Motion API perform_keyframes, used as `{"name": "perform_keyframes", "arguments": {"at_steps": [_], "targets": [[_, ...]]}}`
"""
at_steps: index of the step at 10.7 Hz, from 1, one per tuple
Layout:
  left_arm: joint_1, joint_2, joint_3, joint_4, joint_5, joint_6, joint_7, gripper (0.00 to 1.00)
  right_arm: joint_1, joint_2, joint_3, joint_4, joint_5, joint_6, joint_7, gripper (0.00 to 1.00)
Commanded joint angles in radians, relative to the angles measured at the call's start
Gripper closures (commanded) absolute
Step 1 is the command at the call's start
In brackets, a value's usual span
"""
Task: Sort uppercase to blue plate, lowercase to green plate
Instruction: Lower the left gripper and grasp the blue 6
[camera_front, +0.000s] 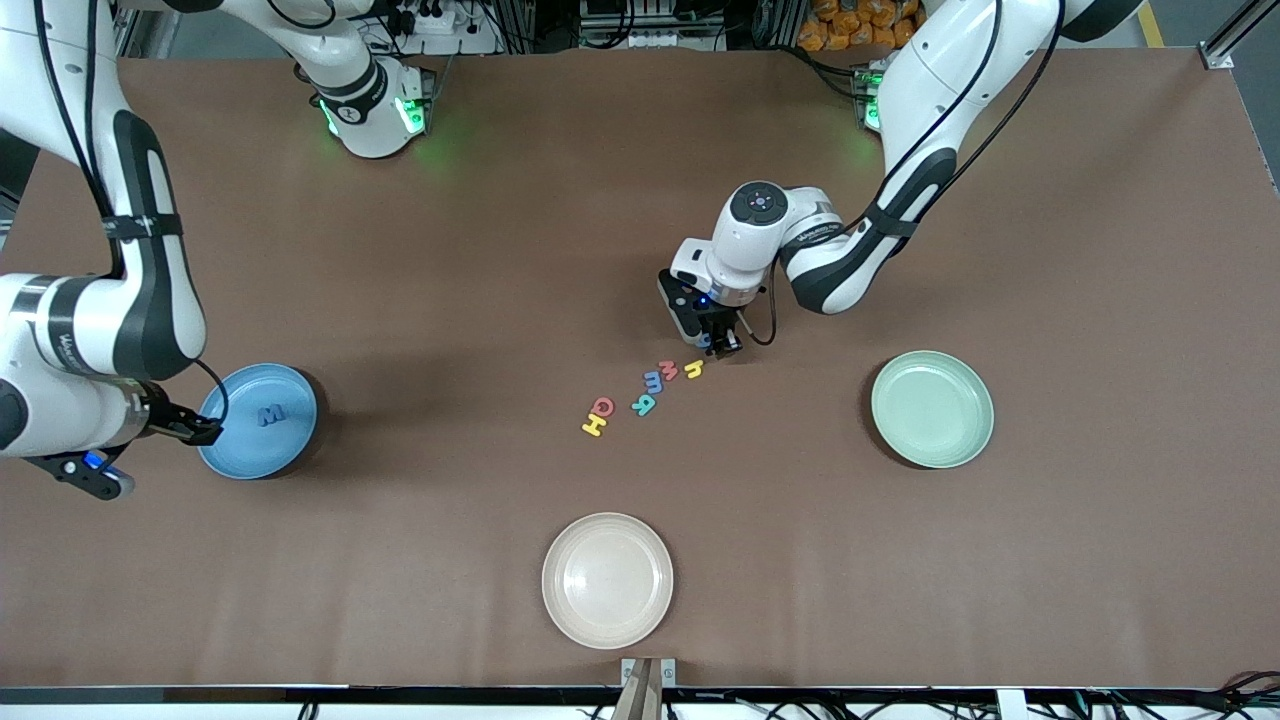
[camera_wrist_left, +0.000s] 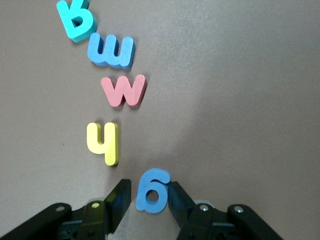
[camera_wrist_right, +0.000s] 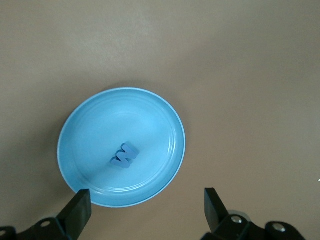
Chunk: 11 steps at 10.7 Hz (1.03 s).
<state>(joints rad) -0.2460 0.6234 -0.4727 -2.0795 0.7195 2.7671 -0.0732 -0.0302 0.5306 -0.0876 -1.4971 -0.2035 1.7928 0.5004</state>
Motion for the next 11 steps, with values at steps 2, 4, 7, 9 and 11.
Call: {"name": "perform_keyframes", "arguments": {"at_steps": [2,4,7,9,11], "targets": [[0.004,0.032,0.011,0.027,0.044,0.003,-0.002,0.62,0.003,-0.018,0.012,0.012,-0.005,-0.013,0.042,0.0],[0.005,0.03,0.011,0.03,0.044,0.003,0.0,0.62,0.003,-0.034,0.012,0.014,-0.016,-0.012,0.043,0.0],[0.007,0.024,0.011,0.035,0.044,0.0,0.006,0.67,0.003,-0.035,0.009,0.024,-0.02,-0.012,0.041,0.0],[0.007,0.021,0.011,0.036,0.044,-0.007,0.007,0.69,0.003,-0.035,0.009,0.026,-0.022,-0.01,0.04,0.0],[0.007,0.021,0.011,0.041,0.044,-0.017,0.007,0.71,0.006,-0.037,0.009,0.026,-0.039,-0.009,0.04,0.0]]}}
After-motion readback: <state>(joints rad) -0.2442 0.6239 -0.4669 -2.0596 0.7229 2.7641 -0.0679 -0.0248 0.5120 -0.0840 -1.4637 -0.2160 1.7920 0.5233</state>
